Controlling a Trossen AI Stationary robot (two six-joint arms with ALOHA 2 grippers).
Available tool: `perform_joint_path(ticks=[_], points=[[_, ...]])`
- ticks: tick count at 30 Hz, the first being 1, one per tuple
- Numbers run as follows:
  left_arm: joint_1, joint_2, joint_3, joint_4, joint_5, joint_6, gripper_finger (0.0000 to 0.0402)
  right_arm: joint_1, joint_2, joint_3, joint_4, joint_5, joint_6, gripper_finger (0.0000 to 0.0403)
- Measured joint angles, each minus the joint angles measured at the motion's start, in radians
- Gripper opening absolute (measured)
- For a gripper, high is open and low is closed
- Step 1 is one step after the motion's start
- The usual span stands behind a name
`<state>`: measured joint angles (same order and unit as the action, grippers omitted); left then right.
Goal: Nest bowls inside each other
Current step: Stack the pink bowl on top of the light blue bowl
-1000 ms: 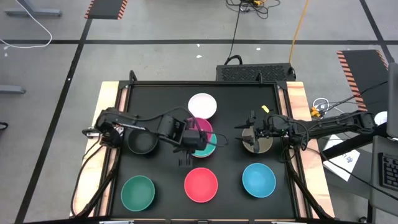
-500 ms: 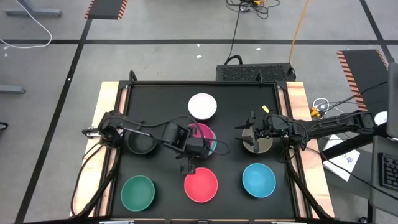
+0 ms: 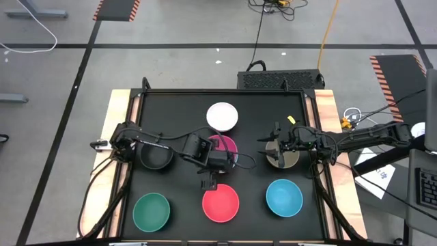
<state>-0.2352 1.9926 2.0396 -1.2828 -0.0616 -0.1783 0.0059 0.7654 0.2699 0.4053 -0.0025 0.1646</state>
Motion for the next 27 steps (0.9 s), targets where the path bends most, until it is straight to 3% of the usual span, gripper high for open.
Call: perform_joint_path(ticks=[27], points=[[0.006,0.09,0.0,0.019,-0.071,0.035,0.0,0.0,0.0,0.0,-0.042,0.0,0.003,0.0228]])
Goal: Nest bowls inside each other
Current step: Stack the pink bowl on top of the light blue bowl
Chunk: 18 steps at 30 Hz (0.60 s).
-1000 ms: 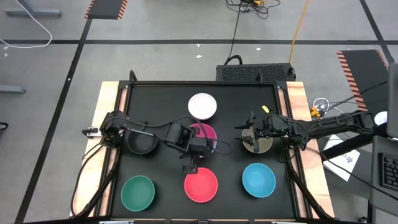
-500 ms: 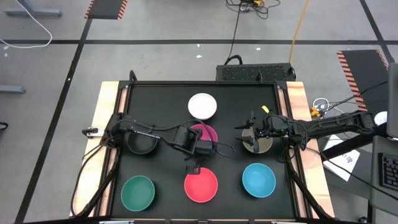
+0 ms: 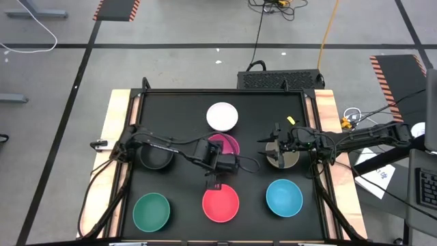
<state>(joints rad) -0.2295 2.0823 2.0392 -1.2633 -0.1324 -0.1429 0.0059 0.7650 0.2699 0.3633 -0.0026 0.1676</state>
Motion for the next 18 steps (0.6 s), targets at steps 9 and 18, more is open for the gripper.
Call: perform_joint_path(ticks=[9,18], points=[[0.001,0.041,0.001,0.022,0.015,0.01,0.0,0.0,0.0,0.0,-0.003,0.0,0.002,0.0228],[0.0,0.05,0.0,0.024,0.005,0.0,0.0012,0.0,0.0,0.0,-0.011,-0.002,0.004,0.0228]])
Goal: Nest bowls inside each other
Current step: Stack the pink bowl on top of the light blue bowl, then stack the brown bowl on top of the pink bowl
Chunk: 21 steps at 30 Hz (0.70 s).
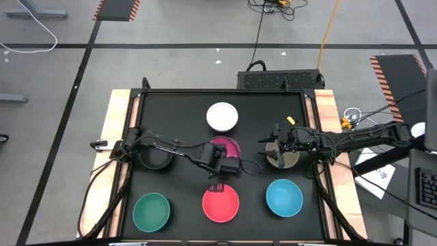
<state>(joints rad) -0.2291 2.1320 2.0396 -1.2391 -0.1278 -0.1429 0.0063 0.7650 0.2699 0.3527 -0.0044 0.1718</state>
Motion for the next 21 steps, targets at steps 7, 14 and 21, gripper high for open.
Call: perform_joint_path(ticks=[7,14,21], points=[[0.0,-0.005,0.0,0.013,-0.011,0.021,0.0094,0.002,0.0,0.0,0.0,0.0,0.0,0.0228],[0.0,-0.007,0.011,0.001,-0.007,0.006,0.0182,0.002,0.0,0.0,-0.002,-0.001,0.0,0.0228],[-0.003,-0.007,0.188,-0.121,-0.165,0.013,0.0243,0.002,0.0,0.0,-0.002,-0.001,0.0,0.0228]])
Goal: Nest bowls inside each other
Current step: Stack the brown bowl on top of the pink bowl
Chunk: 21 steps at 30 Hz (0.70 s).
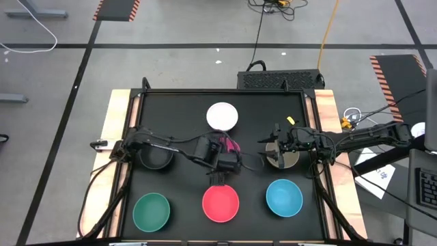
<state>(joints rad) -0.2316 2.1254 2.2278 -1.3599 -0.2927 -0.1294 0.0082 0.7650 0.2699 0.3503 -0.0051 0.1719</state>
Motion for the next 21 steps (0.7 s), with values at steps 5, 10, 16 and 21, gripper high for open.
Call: perform_joint_path(ticks=[5,10,16,21], points=[[-0.006,-0.102,0.086,0.006,-0.154,0.027,0.0258,0.0,0.0,0.0,-0.001,0.0,0.0,0.0228],[-0.018,-0.272,0.04,0.037,-0.24,0.021,0.0259,0.0,-0.006,-0.001,-0.004,0.0,0.0,0.0228],[-0.053,-0.509,-0.283,0.209,-0.286,0.028,0.026,0.0,-0.01,-0.001,-0.011,0.0,-0.003,0.0228],[-0.057,-0.747,-0.673,0.539,-0.281,0.079,0.026,0.0,-0.01,-0.001,-0.006,0.0,-0.004,0.0228]])
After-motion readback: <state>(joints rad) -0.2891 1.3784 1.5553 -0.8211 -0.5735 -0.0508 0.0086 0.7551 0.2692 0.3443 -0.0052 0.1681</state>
